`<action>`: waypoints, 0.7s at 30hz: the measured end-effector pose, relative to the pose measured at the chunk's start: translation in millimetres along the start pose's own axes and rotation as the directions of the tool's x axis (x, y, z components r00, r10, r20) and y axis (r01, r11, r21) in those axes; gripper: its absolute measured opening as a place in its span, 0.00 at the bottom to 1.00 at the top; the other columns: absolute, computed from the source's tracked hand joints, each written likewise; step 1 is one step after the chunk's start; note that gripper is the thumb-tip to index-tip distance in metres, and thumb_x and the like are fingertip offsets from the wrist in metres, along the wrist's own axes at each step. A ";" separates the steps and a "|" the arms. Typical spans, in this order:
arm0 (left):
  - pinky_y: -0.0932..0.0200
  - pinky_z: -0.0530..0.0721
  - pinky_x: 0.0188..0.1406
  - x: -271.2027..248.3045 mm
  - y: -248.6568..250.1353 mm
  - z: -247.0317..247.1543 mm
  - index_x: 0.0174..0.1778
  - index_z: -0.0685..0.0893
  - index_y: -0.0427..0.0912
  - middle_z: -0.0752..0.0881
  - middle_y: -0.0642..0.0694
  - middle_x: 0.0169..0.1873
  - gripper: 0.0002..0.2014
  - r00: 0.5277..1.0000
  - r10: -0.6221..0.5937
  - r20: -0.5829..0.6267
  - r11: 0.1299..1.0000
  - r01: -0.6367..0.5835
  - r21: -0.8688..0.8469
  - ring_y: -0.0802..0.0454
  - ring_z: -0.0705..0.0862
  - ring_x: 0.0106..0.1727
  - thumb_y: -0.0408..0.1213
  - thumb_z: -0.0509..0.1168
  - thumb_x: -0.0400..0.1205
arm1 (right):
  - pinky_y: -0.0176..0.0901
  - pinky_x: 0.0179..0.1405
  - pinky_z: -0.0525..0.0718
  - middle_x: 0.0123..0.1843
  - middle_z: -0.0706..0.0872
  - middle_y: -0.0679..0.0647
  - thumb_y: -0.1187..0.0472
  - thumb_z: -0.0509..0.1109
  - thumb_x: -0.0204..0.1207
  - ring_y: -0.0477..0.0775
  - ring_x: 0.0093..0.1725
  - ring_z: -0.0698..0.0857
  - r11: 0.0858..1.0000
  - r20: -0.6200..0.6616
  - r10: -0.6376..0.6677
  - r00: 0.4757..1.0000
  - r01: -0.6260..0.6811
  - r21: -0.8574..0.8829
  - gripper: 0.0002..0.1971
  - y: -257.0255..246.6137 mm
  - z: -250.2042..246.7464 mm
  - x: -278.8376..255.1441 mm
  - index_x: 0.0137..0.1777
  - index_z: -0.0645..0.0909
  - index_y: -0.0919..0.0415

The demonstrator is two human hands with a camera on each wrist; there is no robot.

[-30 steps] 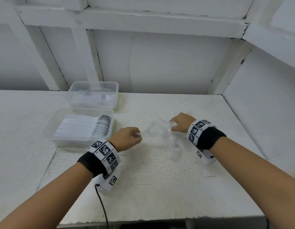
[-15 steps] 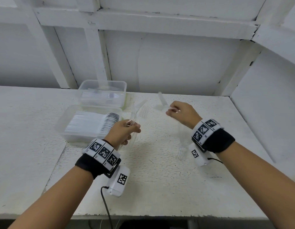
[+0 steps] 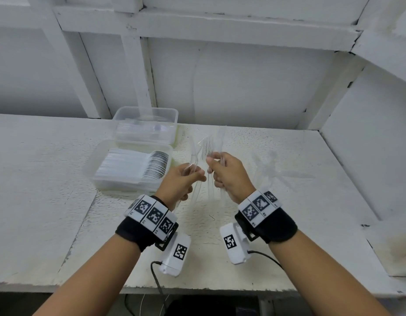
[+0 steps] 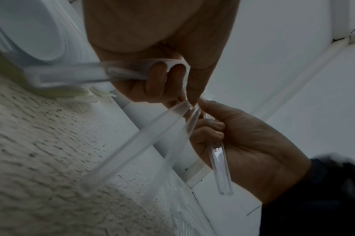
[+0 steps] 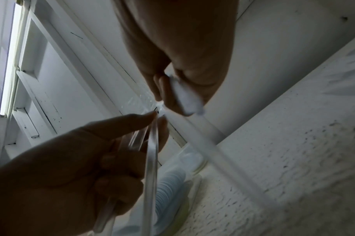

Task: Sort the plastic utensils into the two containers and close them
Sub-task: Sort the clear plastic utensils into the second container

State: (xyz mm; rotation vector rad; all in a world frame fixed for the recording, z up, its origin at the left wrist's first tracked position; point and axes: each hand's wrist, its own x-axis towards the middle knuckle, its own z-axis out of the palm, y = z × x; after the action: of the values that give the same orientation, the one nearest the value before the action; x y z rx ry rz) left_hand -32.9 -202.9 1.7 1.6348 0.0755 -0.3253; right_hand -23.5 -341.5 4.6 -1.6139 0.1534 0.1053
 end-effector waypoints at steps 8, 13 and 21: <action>0.68 0.61 0.15 -5.7 -0.5 -0.9 0.50 0.73 0.47 0.80 0.47 0.38 0.07 0.999 -0.036 0.012 0.998 0.037 -0.047 0.61 0.64 0.18 0.46 0.56 0.86 | 0.30 0.16 0.66 0.29 0.71 0.51 0.59 0.66 0.80 0.39 0.18 0.65 0.998 -0.046 -0.030 0.998 0.032 0.050 0.08 1.2 -4.8 -1.7 0.39 0.75 0.59; 0.67 0.65 0.17 -6.5 -1.4 0.3 0.46 0.71 0.46 0.78 0.48 0.31 0.07 0.998 -0.055 0.043 0.991 0.060 -0.122 0.57 0.67 0.20 0.44 0.55 0.86 | 0.30 0.16 0.65 0.32 0.77 0.51 0.65 0.67 0.79 0.40 0.19 0.65 0.970 0.032 -0.033 0.999 0.024 0.244 0.03 0.3 -3.7 -1.0 0.47 0.81 0.59; 0.63 0.74 0.21 -7.8 -0.3 1.2 0.45 0.77 0.43 0.78 0.48 0.28 0.11 0.986 -0.038 0.161 0.990 0.060 -0.131 0.54 0.74 0.23 0.42 0.54 0.87 | 0.28 0.16 0.67 0.29 0.71 0.52 0.70 0.63 0.80 0.39 0.18 0.67 0.906 0.097 0.041 0.994 -0.078 0.416 0.05 -2.5 0.1 0.7 0.44 0.80 0.66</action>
State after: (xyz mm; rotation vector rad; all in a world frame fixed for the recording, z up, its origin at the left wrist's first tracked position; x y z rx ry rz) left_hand -40.6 -203.0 3.3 1.4693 0.0170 -0.4769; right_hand -22.4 -341.3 6.9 -1.1714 0.1468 0.1768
